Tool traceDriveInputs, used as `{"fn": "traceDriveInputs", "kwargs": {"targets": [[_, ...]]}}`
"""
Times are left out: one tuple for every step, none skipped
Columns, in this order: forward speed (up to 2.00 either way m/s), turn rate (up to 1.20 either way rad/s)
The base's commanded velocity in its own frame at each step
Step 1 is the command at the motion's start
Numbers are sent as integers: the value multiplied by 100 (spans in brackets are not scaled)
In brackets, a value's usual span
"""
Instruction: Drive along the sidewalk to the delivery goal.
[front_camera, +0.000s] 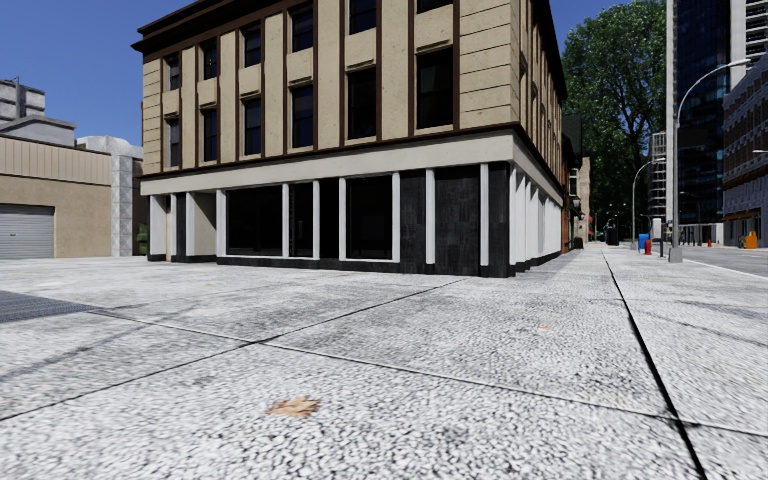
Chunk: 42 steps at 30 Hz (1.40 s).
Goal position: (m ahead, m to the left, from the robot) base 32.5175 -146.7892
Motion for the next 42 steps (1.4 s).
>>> {"fn": "traceDriveInputs", "kwargs": {"targets": [[0, 0], [0, 0], [0, 0], [0, 0], [0, 0], [0, 0], [0, 0], [0, 0], [0, 0], [0, 0], [0, 0], [0, 0], [0, 0], [0, 0], [0, 0], [0, 0], [0, 0], [0, 0], [0, 0], [0, 0], [0, 0], [0, 0], [0, 0], [0, 0], [0, 0], [0, 0], [0, 0], [0, 0], [0, 0], [0, 0], [23, 0], [23, 0], [39, 0], [44, 0], [46, 0], [46, 0], [46, 0], [46, 0], [49, 0], [50, 0], [50, 0], [50, 0]]}}
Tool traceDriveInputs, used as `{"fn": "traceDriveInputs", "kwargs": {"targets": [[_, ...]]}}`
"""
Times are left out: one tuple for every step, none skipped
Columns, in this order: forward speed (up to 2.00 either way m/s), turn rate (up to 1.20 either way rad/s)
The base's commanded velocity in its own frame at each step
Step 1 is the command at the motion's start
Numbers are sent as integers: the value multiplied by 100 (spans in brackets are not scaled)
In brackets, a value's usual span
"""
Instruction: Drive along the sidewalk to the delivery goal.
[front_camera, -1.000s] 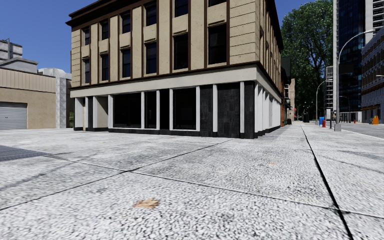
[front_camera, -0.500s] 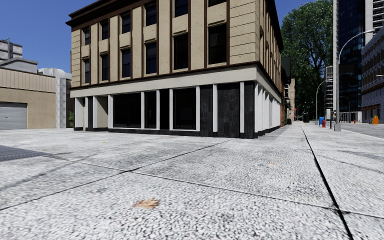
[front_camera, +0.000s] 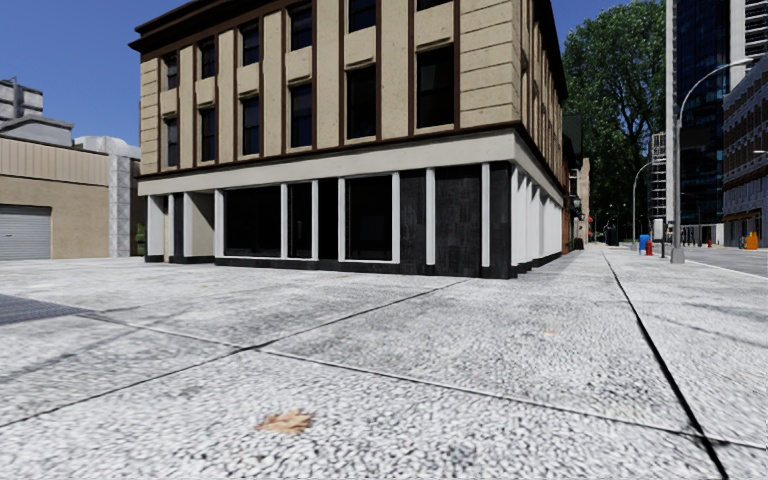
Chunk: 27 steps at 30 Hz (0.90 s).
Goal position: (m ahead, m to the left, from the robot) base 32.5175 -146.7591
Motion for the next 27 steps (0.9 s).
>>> {"fn": "traceDriveInputs", "kwargs": {"targets": [[50, 0], [50, 0], [50, 0], [50, 0], [50, 0], [50, 0], [50, 0], [50, 0], [50, 0], [50, -1], [50, -4], [50, -4], [50, -8], [50, -13], [51, -16], [51, -16], [51, -18], [51, -19], [51, -20], [51, -24], [51, -24], [52, -27], [52, -29], [53, -29], [53, -29], [57, -30], [61, -31]]}}
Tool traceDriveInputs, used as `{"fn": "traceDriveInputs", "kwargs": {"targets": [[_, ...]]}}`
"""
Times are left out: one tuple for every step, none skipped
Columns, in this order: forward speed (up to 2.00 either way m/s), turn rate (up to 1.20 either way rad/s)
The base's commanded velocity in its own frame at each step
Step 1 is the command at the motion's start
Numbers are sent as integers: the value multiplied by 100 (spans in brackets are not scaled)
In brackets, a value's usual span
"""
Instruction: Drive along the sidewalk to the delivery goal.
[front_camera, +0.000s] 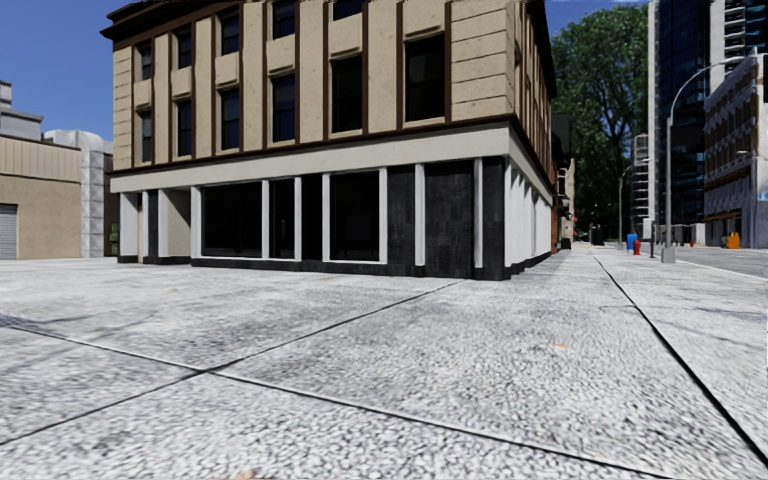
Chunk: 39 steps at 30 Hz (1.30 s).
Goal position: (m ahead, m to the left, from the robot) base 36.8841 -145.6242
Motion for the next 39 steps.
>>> {"fn": "traceDriveInputs", "kwargs": {"targets": [[65, -32], [71, -37], [71, -37], [74, -39], [75, -39], [75, -40], [75, -40], [75, -40], [75, -40], [75, -40], [75, -40], [75, -40], [77, -43], [77, -48], [77, -50], [77, -50], [77, -50], [77, -51], [77, -52], [77, -53], [77, -53], [77, -53], [78, -54], [78, -56], [78, -57], [78, -57], [79, -59], [79, -60], [79, -60], [79, -60], [79, -60], [79, -61], [79, -61], [79, -61], [79, -61], [80, -59], [80, -37], [80, 0], [81, 0]]}}
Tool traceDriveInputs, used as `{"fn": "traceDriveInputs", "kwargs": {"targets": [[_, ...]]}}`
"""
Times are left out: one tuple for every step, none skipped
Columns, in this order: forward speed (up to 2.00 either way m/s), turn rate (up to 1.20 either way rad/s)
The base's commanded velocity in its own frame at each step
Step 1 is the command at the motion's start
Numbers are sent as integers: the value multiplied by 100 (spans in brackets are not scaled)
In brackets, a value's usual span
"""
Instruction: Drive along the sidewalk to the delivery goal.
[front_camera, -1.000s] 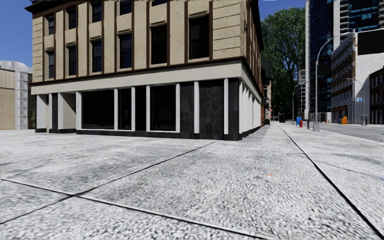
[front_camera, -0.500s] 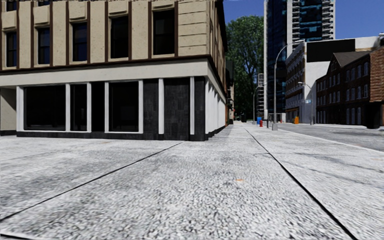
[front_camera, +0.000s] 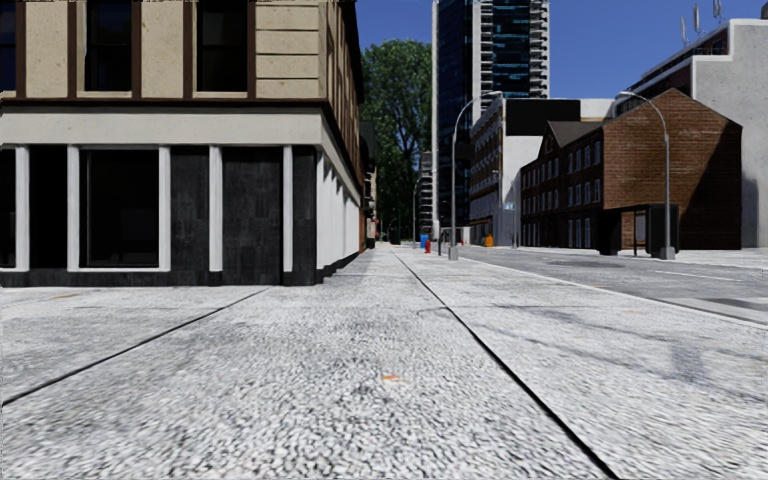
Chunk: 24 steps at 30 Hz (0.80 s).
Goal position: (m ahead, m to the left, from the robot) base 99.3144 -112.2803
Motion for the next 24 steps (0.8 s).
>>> {"fn": "traceDriveInputs", "kwargs": {"targets": [[81, 0], [102, 0], [177, 0], [200, 0], [200, 0], [200, 0], [200, 0], [200, 0], [200, 0], [200, 0], [200, 0], [200, 0], [200, 0], [200, 0], [200, 0], [200, 0], [200, 0], [200, 0], [200, 0], [200, 0], [200, 0], [200, 0], [200, 0], [200, 0]]}}
